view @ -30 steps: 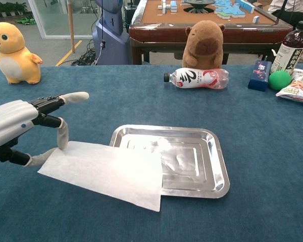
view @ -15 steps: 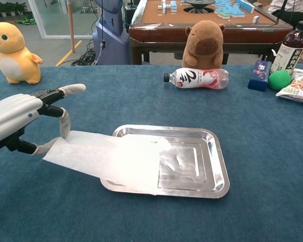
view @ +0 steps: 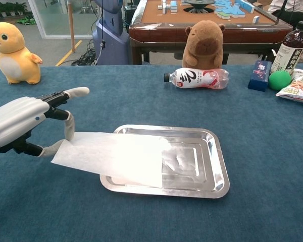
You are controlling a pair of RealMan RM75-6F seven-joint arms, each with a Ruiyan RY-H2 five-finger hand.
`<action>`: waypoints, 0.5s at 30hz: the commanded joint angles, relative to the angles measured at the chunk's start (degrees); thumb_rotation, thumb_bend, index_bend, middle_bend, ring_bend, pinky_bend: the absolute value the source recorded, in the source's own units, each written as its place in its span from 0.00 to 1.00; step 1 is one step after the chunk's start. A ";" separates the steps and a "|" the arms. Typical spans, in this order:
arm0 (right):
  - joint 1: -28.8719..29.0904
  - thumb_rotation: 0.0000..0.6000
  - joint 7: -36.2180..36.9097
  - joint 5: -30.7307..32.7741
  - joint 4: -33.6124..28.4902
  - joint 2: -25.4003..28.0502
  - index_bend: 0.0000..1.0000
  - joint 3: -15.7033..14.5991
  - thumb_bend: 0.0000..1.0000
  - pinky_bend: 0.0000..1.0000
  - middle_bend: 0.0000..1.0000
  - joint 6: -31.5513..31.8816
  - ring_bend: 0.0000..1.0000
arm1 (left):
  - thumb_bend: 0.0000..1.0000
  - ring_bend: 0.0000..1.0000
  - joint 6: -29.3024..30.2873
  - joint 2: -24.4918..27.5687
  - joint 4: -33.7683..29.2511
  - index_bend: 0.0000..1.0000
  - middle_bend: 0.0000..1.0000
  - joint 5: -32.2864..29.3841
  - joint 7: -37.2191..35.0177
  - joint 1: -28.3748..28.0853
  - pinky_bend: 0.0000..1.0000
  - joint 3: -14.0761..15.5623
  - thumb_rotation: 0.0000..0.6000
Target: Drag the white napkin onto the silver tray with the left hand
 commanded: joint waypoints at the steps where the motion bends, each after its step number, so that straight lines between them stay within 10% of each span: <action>1: -0.06 1.00 0.13 -0.02 -0.05 0.07 0.53 0.05 0.35 0.49 0.50 0.15 0.32 | 0.41 0.00 -0.56 -0.42 -0.11 0.66 0.00 -0.17 0.61 -0.26 0.12 -0.13 1.00; 15: -0.65 1.00 0.83 -0.20 -0.08 0.16 0.53 0.70 0.35 0.49 0.50 2.12 0.32 | 0.41 0.00 -2.89 -1.25 -1.08 0.66 0.00 0.71 3.74 -2.32 0.12 -0.15 1.00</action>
